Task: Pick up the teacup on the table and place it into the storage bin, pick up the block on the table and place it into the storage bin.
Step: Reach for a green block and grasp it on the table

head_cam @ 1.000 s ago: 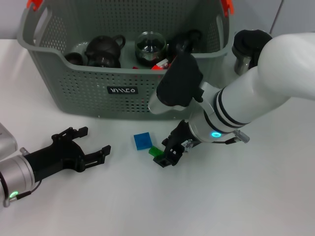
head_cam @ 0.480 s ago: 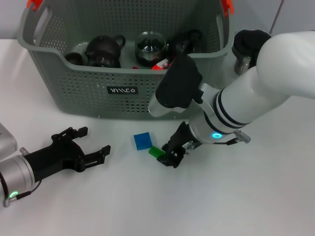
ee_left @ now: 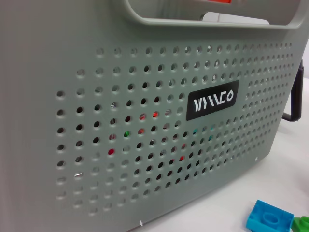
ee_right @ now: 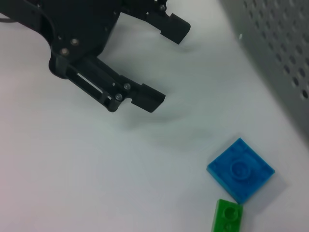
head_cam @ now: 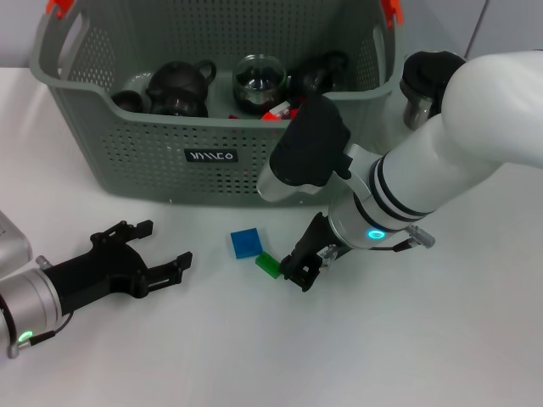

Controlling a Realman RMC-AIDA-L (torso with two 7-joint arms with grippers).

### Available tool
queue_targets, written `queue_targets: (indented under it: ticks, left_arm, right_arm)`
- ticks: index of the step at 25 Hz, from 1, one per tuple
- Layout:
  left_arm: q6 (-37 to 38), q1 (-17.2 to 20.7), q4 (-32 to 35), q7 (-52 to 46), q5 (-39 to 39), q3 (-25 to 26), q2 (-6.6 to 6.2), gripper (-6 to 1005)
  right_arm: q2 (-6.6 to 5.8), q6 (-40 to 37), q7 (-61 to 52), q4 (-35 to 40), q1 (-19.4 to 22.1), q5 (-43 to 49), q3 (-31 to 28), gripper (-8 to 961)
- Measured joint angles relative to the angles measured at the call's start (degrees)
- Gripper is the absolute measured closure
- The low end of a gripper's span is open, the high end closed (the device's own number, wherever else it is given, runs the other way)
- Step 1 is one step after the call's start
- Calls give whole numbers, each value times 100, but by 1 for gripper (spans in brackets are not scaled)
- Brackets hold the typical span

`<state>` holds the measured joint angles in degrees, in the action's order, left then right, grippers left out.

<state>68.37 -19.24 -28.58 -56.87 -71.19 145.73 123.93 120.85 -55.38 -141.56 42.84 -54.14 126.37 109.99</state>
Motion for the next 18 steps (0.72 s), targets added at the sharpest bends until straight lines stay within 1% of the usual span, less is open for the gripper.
queue_targets:
  ticks: [7, 12, 15, 18]
  left_arm:
    - [0, 14, 2, 0, 0, -1, 0, 108]
    - [0, 16, 1, 0, 0, -1, -7, 108]
    - [0, 17, 2, 0, 0, -1, -9, 108]
    - [1, 14, 7, 1, 0, 0, -9, 108]
  right_arm:
    - [-28, -162, -87, 143, 32, -27, -102, 924]
    - [-44, -536, -280, 306, 52, -15, -508, 923]
    - [-42, -526, -328, 319, 61, -8, -611, 873]
    - [-10, -330, -305, 279, 38, 1, -426, 732]
